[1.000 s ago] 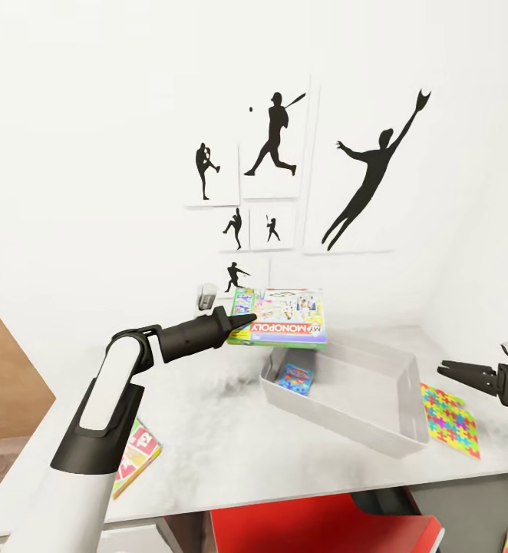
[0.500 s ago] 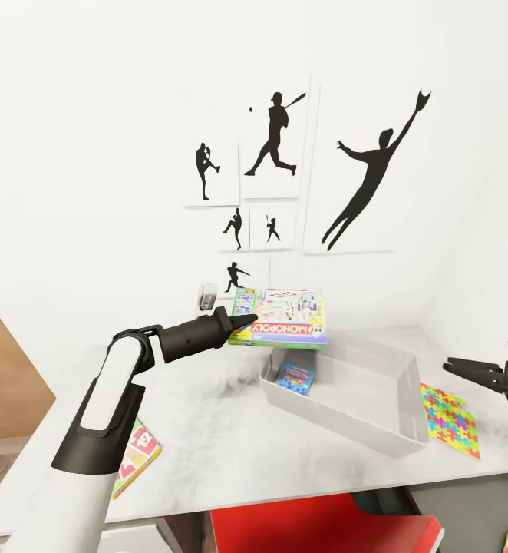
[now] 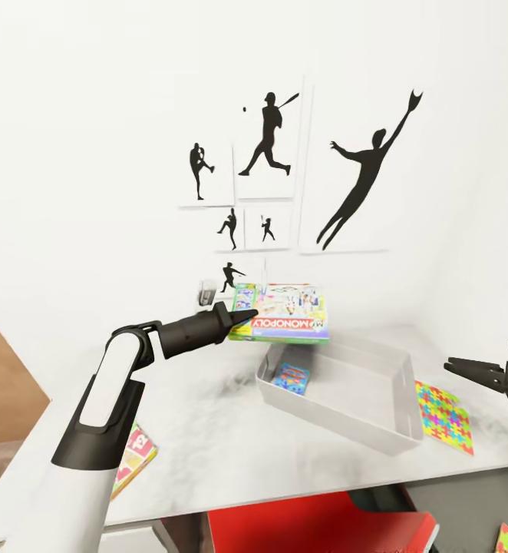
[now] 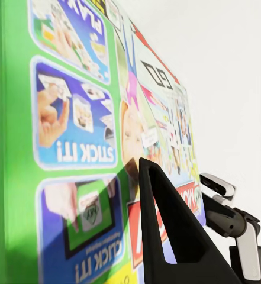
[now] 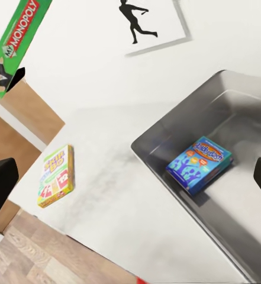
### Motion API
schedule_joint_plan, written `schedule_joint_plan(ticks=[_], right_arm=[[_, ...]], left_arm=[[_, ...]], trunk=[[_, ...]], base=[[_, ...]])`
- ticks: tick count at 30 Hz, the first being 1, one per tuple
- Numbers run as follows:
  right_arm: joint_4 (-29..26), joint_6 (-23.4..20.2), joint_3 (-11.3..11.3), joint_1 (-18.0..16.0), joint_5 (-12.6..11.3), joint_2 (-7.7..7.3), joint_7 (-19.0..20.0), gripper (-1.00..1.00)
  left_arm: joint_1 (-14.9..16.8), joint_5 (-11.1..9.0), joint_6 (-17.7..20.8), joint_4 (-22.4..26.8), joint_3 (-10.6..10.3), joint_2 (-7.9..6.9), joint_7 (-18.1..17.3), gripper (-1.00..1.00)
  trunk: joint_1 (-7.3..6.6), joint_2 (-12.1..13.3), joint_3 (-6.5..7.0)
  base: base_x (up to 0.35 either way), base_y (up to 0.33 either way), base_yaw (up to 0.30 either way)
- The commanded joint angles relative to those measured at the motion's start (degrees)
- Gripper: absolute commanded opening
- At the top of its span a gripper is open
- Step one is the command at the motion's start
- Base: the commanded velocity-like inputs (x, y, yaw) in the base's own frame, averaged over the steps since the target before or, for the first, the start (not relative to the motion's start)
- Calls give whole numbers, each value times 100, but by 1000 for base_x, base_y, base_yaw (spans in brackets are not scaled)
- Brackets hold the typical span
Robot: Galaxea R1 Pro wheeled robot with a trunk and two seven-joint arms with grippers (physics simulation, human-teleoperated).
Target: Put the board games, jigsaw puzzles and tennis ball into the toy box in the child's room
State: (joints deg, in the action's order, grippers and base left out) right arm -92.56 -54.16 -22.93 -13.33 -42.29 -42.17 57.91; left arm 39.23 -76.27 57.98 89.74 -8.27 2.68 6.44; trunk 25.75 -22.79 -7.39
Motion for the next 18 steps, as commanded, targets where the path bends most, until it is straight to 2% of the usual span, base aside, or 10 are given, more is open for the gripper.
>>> schedule_joint_plan(ticks=[1,10,18], right_arm=[[1,-25,-1,-9,1,-1,16,100],[1,-28,-1,-7,1,-1,15,100],[1,-32,-1,-8,1,-1,14,100]], left_arm=[[9,-56,15,6,3,2,52,-100],[52,-14,2,-14,1,49,68,-100],[245,25,-3,-145,-25,150,124,-100]], trunk=[[4,-13,-12],[4,-13,-2],[4,-13,13]], base=[[0,0,-203],[0,0,-238],[0,0,-270]])
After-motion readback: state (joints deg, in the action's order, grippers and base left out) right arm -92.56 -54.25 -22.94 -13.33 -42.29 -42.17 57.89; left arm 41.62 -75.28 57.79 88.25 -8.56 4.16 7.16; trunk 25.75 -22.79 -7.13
